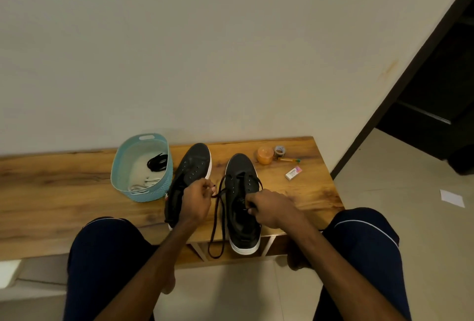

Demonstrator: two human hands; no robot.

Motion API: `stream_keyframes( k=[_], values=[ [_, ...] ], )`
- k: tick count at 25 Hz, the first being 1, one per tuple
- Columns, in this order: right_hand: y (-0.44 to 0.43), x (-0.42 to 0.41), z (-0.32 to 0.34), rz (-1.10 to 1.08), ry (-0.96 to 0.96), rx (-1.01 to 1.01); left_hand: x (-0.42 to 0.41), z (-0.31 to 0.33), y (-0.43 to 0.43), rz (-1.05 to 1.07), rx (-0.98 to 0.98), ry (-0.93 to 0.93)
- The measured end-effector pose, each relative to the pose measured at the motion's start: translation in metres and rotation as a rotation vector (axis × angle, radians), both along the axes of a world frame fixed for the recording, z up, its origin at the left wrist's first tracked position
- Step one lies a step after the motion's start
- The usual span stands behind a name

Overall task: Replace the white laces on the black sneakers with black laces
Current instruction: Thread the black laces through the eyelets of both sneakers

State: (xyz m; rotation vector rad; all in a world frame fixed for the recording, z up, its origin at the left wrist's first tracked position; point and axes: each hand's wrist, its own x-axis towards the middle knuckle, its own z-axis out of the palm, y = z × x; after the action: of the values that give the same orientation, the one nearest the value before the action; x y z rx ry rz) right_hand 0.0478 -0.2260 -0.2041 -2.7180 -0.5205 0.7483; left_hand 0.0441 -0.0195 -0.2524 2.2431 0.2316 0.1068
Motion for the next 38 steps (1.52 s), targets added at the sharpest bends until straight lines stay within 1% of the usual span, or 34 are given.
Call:
stream_keyframes(
  k=[2, 3, 4, 6, 7, 8, 10, 12, 14, 16, 17, 18, 22, 24, 29, 33, 36, 38],
  values=[
    [-0.003, 0.000, -0.001, -0.002, -0.016, -0.022, 0.010, 0.000, 0.007, 0.022, 0.058, 0.022],
    [-0.005, 0.001, -0.001, -0.013, -0.022, -0.031, 0.013, -0.002, 0.009, 0.005, 0.130, 0.034],
    [-0.008, 0.003, 0.001, -0.029, -0.023, -0.036, 0.014, -0.003, 0.009, -0.054, 0.258, 0.065],
    [-0.013, 0.006, 0.007, -0.051, 0.007, -0.027, 0.007, -0.009, 0.007, -0.255, 0.667, 0.187],
    [-0.015, 0.008, 0.009, -0.055, 0.028, -0.007, 0.003, -0.012, 0.005, -0.332, 0.828, 0.242],
    [-0.017, 0.009, 0.012, -0.068, 0.037, 0.024, 0.000, -0.015, 0.004, -0.381, 0.935, 0.283],
    [-0.020, 0.011, 0.015, -0.122, 0.012, 0.095, -0.001, -0.018, 0.003, -0.395, 1.017, 0.295],
    [-0.023, 0.018, 0.016, -0.214, -0.041, 0.191, 0.000, -0.015, 0.001, -0.351, 0.971, 0.239],
    [-0.025, 0.032, 0.016, -0.285, -0.070, 0.287, 0.000, -0.007, -0.006, -0.254, 0.826, 0.116],
    [-0.027, 0.050, 0.017, -0.312, -0.070, 0.334, 0.003, 0.003, -0.016, -0.147, 0.522, 0.016],
    [-0.027, 0.059, 0.017, -0.316, -0.058, 0.335, 0.005, 0.006, -0.021, -0.095, 0.366, 0.015],
    [-0.026, 0.066, 0.016, -0.313, -0.043, 0.326, 0.007, 0.006, -0.026, -0.068, 0.267, 0.051],
    [-0.014, 0.085, -0.001, -0.284, -0.016, 0.281, 0.021, -0.005, -0.045, -0.089, 0.169, 0.207],
    [-0.008, 0.089, -0.006, -0.262, -0.028, 0.279, 0.025, -0.013, -0.051, -0.081, 0.122, 0.212],
    [0.000, 0.098, -0.017, -0.226, -0.024, 0.249, 0.032, -0.024, -0.050, -0.019, 0.088, 0.171],
    [0.008, 0.098, -0.024, -0.201, -0.041, 0.198, 0.029, -0.020, -0.053, -0.005, 0.028, 0.184],
    [0.015, 0.097, -0.030, -0.193, 0.019, 0.209, 0.027, -0.019, -0.054, -0.013, 0.026, 0.191],
    [0.015, 0.096, -0.034, -0.236, 0.072, 0.253, 0.026, -0.019, -0.053, -0.005, 0.018, 0.172]
  ],
)
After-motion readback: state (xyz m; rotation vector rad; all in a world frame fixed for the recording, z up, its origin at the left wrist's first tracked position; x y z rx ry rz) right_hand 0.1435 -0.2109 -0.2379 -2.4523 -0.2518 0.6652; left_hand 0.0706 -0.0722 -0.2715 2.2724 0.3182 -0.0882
